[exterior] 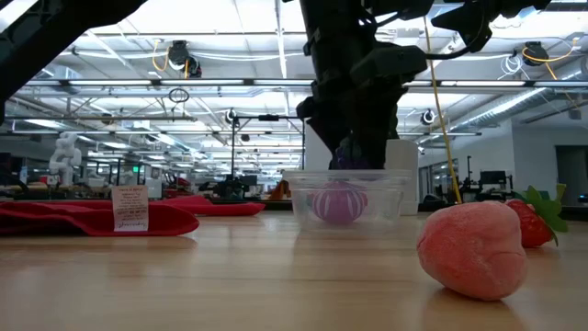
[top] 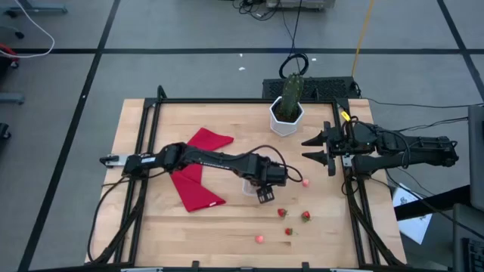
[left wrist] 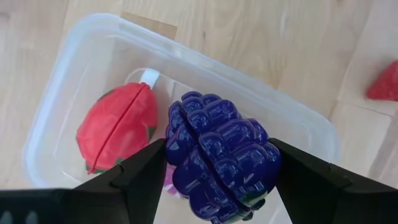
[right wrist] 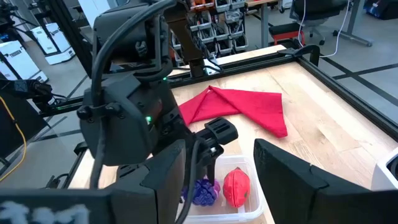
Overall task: Pick and placing Produce into tupperware
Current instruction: Put the blue grapes into the transparent bin
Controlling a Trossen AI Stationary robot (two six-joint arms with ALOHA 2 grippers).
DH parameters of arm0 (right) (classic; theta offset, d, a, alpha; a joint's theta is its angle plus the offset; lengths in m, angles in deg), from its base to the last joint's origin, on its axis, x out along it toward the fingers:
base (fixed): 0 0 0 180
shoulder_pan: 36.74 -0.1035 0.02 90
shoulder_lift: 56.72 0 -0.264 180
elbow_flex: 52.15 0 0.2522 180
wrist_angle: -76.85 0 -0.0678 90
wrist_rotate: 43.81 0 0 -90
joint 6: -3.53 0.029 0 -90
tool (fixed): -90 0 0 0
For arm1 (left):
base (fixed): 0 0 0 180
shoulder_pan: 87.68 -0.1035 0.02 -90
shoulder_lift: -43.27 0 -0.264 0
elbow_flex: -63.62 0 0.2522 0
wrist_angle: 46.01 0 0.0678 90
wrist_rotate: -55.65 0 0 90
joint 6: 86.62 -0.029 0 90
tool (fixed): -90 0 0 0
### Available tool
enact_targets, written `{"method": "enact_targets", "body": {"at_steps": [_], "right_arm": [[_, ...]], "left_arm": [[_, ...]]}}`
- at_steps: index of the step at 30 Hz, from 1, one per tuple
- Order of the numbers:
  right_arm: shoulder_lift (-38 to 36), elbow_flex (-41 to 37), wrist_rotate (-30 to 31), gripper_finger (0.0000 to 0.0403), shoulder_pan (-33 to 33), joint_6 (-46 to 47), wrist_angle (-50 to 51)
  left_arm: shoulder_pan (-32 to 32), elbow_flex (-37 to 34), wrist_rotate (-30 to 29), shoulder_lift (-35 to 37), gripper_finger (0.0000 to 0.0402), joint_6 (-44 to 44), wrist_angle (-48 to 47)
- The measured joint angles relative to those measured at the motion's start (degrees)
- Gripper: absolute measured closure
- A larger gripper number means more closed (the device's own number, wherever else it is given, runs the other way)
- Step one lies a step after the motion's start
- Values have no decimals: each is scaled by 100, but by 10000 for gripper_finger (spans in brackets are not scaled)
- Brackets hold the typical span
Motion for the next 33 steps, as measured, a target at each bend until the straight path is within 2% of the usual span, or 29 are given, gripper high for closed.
{"method": "enact_targets", "body": {"at_steps": [5,28,33], "right_arm": [[-1,-1,-1,218,0,0,0],[-1,0,-1,218,0,0,2],[0,0,0,218,0,0,2]], "left_arm": [[-6,0,236,0,131,-86,-32],[-227,0,418,0,130,-214,-152],[-288,0,448,0,107,-192,-156]]}}
